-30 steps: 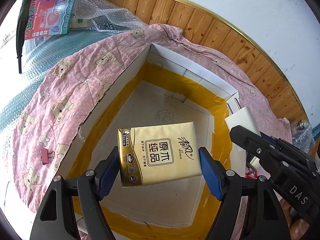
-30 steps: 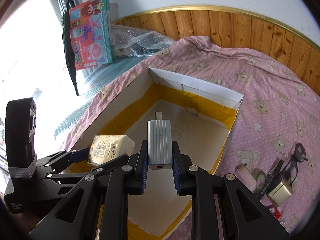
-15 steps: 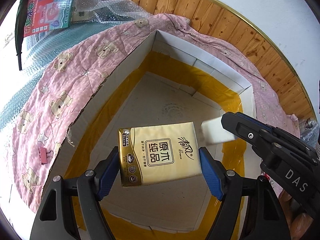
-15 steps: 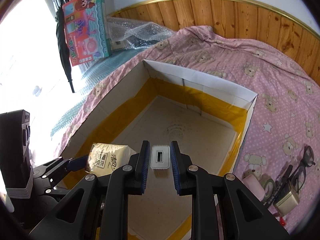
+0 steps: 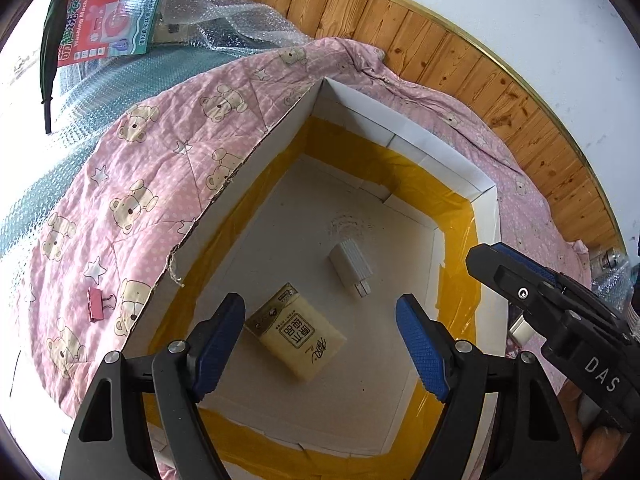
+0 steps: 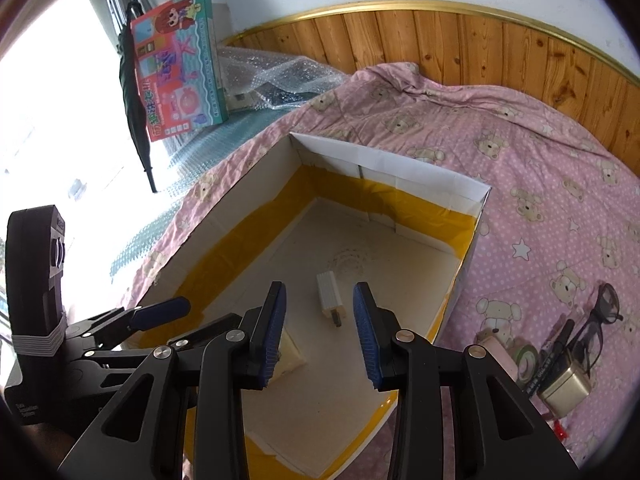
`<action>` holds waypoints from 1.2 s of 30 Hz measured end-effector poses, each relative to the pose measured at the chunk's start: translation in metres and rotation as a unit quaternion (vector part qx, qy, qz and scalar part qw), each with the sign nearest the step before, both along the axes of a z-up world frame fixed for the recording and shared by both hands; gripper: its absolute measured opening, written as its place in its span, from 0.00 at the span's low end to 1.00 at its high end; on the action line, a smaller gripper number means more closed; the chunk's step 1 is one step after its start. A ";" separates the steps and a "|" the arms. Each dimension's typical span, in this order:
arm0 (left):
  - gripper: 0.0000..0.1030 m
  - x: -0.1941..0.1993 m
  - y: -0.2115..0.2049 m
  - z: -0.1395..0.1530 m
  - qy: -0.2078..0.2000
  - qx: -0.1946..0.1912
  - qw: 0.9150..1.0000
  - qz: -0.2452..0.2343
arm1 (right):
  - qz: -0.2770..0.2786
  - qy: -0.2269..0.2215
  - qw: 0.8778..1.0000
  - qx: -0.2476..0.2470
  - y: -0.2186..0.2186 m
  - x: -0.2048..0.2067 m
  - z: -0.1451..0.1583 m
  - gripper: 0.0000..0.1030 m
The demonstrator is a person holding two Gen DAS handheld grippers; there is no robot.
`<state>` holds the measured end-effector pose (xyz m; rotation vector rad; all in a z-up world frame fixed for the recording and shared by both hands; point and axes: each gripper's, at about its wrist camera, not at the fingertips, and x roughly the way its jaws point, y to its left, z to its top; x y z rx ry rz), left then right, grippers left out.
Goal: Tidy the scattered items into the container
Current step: 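Move both tools back to the remaining items on the bedspread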
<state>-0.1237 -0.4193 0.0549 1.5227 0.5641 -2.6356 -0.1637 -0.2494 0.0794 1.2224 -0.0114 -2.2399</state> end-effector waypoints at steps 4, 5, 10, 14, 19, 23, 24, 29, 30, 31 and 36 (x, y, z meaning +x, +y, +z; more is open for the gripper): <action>0.76 0.009 0.006 0.007 0.005 -0.013 1.000 -0.001 | -0.003 -0.012 1.000 -0.018 0.006 0.008 0.001 0.36; 0.76 0.011 0.007 0.009 0.007 -0.011 1.000 -0.002 | -0.003 -0.011 1.000 -0.020 0.007 0.011 0.003 0.36; 0.76 0.022 0.014 0.018 0.015 -0.015 1.000 -0.010 | -0.003 -0.009 0.999 -0.037 0.015 0.024 0.011 0.36; 0.76 0.031 0.029 0.031 0.030 -0.026 0.999 -0.023 | -0.007 -0.002 0.999 -0.052 0.026 0.037 0.022 0.36; 0.76 0.040 0.054 0.048 0.050 -0.036 0.997 -0.048 | -0.019 0.009 0.997 -0.074 0.048 0.053 0.038 0.36; 0.76 0.047 0.077 0.058 0.061 -0.050 0.994 -0.069 | -0.033 0.015 0.995 -0.090 0.069 0.064 0.046 0.36; 0.76 0.048 0.083 0.061 0.064 -0.053 0.994 -0.074 | -0.038 0.016 0.995 -0.094 0.075 0.067 0.047 0.36; 0.76 0.054 0.115 0.066 0.068 -0.066 0.990 -0.100 | -0.063 0.017 0.992 -0.111 0.111 0.079 0.047 0.36; 0.76 0.055 0.121 0.066 0.069 -0.068 0.990 -0.104 | -0.068 0.017 0.991 -0.114 0.117 0.081 0.046 0.36; 0.76 0.056 0.127 0.066 0.069 -0.069 0.989 -0.109 | -0.073 0.016 0.990 -0.116 0.124 0.084 0.045 0.36; 0.76 0.061 0.160 0.066 0.070 -0.072 0.986 -0.134 | -0.094 0.015 0.987 -0.126 0.156 0.095 0.041 0.36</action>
